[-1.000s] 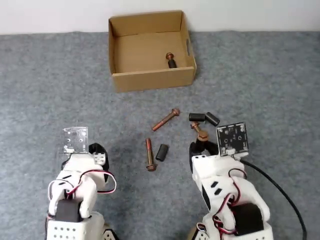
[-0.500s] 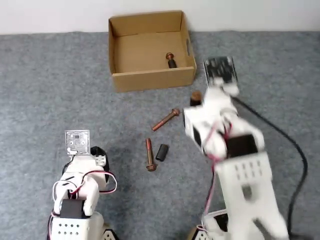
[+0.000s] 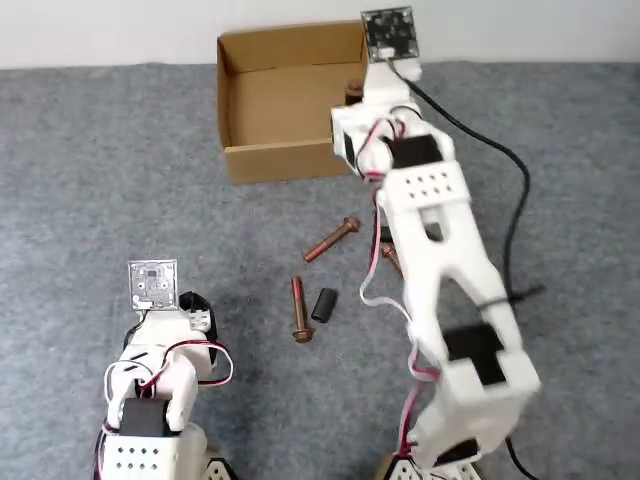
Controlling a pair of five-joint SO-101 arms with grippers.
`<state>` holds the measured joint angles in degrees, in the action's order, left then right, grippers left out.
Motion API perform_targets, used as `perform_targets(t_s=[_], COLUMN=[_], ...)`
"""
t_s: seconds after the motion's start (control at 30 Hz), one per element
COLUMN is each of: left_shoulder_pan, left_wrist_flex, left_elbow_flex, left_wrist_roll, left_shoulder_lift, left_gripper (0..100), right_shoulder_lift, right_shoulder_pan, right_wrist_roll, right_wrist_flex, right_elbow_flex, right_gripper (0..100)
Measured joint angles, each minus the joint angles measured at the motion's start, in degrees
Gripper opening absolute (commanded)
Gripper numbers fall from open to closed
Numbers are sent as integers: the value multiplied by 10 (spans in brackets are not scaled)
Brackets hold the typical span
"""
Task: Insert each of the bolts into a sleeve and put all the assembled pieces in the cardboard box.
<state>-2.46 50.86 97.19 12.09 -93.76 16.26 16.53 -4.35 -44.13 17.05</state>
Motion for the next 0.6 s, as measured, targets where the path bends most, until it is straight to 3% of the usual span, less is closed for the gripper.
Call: perform_targets(t_s=[0.6], left_shoulder_pan=[-2], left_wrist_flex=[-1], left_elbow_flex=[0], left_wrist_roll=[0], left_shoulder_lift=[0], left_gripper=[5], right_shoulder_lift=[430], right_shoulder_pan=[17], right_wrist_roll=[10], right_wrist_flex=[26], right_elbow_flex=[421], right_gripper=[8])
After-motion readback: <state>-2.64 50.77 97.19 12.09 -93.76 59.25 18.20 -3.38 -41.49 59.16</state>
